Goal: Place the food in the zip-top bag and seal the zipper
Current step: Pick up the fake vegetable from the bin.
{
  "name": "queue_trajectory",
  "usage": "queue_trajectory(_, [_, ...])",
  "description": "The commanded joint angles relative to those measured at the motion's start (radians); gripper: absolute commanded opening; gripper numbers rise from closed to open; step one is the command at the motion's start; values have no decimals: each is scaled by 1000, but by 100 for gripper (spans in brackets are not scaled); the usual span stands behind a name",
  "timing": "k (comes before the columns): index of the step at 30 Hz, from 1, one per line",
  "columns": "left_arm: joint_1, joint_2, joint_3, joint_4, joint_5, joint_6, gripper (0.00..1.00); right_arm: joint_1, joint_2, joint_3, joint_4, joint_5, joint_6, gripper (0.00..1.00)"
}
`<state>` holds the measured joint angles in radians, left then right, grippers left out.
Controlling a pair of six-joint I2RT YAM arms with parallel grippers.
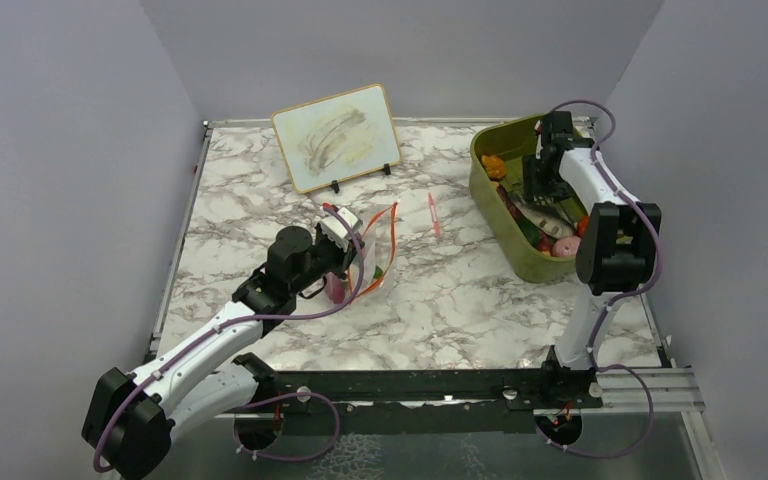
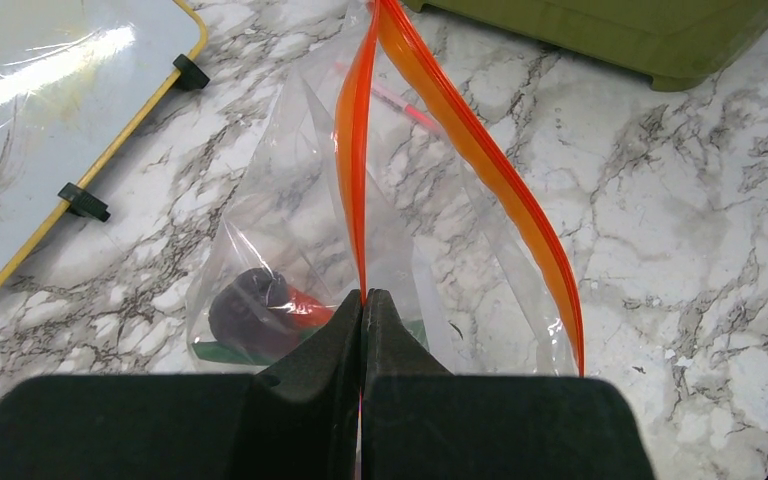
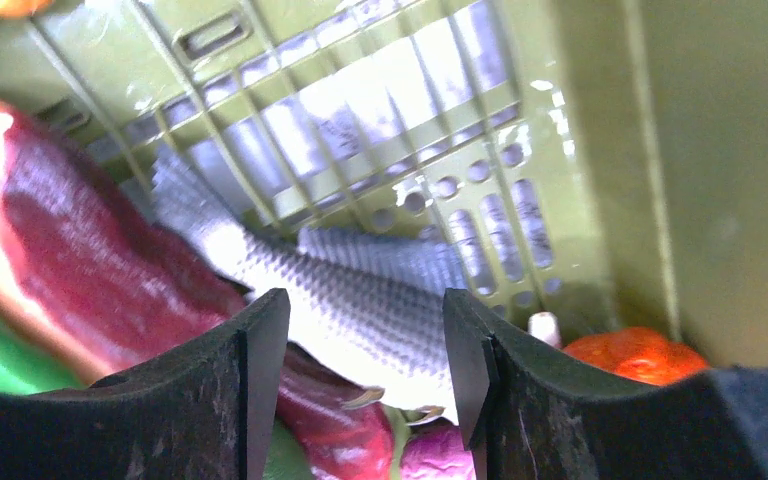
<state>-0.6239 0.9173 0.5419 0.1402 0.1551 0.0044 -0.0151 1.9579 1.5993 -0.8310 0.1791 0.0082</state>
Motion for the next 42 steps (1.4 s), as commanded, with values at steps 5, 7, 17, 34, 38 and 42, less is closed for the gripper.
queue_trajectory(5, [-3, -9, -13, -1, -42, 25, 0, -8, -15, 108, 59, 156, 30, 57])
queue_trajectory(7, [-2, -3, -13, -2, -37, 23, 0, -8, -22, 97, 71, 113, 32, 57])
queue_trajectory(17, [-3, -24, -63, 30, -52, 30, 0, -8, -20, 96, 7, 80, 56, 66])
queue_trajectory(34, [-97, -38, -101, 51, -179, 85, 0, -19, 6, 1, 394, -449, 68, 56])
queue_trajectory(38, [-98, -32, -91, 39, -187, 117, 0, -19, 90, 62, 501, -545, 107, 67])
queue_trajectory(42, [-97, -17, -82, 37, -215, 116, 0, -19, 136, 66, 567, -576, 111, 71])
